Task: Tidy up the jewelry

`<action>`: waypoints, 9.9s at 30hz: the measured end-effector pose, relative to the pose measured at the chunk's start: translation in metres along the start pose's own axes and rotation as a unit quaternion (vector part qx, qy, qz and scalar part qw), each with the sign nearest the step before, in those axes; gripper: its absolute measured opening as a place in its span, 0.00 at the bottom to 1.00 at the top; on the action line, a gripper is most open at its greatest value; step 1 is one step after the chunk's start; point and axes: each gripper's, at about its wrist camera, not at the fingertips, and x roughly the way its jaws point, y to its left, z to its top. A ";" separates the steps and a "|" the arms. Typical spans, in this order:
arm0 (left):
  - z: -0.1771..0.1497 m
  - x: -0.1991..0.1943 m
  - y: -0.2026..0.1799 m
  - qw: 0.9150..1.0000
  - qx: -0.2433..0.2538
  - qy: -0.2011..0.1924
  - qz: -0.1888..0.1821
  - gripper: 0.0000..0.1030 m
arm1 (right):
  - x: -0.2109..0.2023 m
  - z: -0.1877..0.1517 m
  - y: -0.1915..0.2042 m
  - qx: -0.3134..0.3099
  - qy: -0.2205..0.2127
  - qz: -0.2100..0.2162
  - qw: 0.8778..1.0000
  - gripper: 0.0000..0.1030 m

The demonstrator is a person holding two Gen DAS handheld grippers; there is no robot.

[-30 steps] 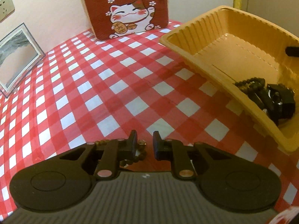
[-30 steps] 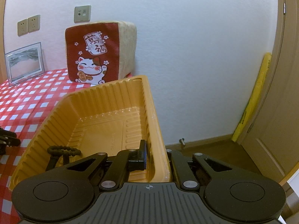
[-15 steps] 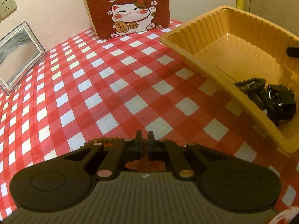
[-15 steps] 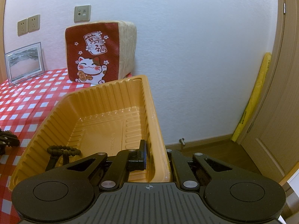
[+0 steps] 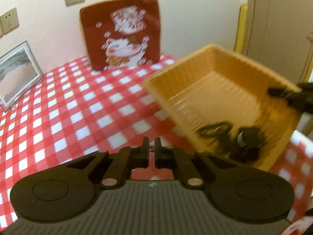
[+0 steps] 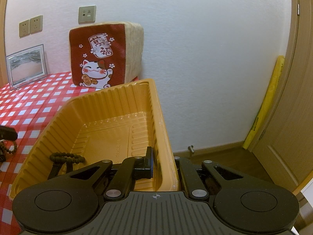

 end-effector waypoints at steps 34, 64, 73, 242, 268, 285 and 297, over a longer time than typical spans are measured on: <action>0.023 -0.017 -0.083 0.994 -0.071 -0.033 -0.078 0.19 | -0.001 -0.004 -0.002 -0.006 0.000 0.016 1.000 0.06; -0.052 -0.058 0.065 0.965 -0.215 0.020 0.149 0.18 | 0.000 -0.003 -0.002 -0.009 -0.001 0.014 1.000 0.06; -0.038 -0.024 0.097 0.963 -0.226 0.016 0.147 0.18 | 0.000 -0.003 -0.001 -0.010 -0.001 0.011 1.000 0.06; -0.070 -0.046 0.111 0.927 -0.320 0.048 0.187 0.37 | 0.008 -0.004 0.004 -0.007 0.013 0.013 1.000 0.05; -0.076 -0.032 0.131 0.930 -0.301 0.066 0.200 0.06 | 0.009 -0.004 0.002 -0.006 0.014 0.015 1.000 0.06; 0.013 -0.183 0.112 0.950 -0.213 -0.116 0.195 0.06 | 0.005 -0.005 0.002 -0.004 0.008 0.021 1.000 0.05; 0.063 -0.235 0.094 0.951 -0.182 -0.190 0.163 0.06 | 0.000 -0.002 0.004 -0.002 -0.002 0.025 1.000 0.05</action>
